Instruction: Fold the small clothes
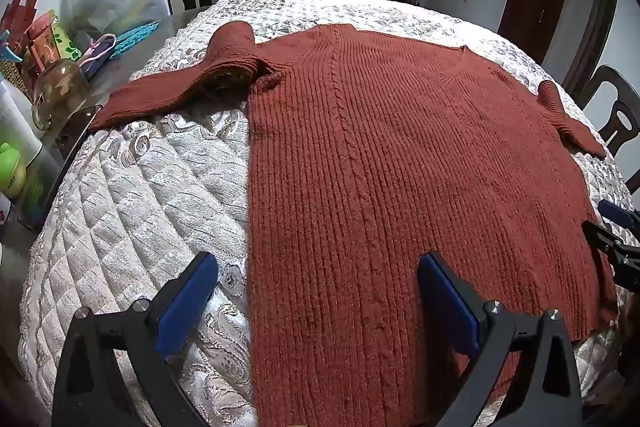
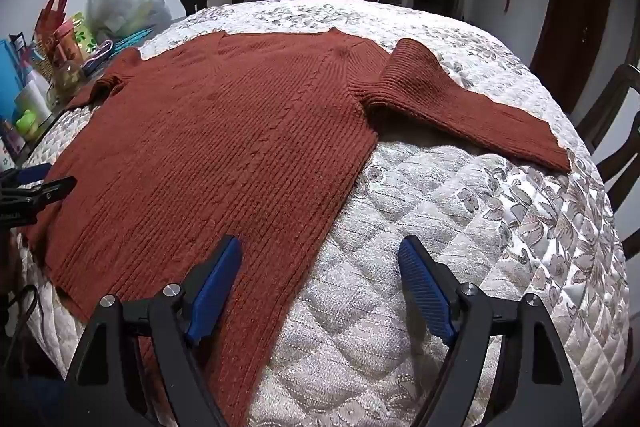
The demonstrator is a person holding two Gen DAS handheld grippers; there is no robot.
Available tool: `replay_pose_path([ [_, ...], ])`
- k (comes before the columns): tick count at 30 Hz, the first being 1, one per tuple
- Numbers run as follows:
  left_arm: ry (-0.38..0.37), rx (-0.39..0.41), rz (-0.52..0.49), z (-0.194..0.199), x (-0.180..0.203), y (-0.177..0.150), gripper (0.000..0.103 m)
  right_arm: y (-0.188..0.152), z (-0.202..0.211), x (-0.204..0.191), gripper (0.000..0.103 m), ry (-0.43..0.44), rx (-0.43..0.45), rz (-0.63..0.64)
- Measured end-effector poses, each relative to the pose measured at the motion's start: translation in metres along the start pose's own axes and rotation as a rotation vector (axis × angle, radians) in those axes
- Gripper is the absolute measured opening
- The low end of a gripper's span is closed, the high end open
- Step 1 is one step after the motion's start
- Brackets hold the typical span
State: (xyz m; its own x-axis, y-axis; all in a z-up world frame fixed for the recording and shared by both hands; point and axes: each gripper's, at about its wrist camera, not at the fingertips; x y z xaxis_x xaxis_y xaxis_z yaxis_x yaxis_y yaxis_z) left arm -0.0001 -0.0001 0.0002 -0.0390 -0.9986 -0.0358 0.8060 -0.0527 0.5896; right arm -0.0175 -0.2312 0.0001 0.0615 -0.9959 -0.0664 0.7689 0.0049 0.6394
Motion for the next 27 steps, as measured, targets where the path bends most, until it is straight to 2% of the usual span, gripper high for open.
replay_pose_path([
  [27,0.008,0.002,0.004,0.0024,-0.0005,-0.0010,0.103,-0.0012,-0.0003,-0.0004,0.081,0.004,0.007,-0.001],
])
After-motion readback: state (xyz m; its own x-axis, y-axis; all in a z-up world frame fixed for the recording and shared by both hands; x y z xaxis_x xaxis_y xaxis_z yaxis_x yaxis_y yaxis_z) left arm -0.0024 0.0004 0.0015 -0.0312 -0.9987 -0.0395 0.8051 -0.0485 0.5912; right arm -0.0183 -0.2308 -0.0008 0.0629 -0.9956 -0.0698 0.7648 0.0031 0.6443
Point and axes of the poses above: each gripper's, at about its wrist camera, not at the fingertips, and z roughly against the way its jaws point, x to its right, y to its top, and after that the axes turned 7 degrees about -z, right-handed
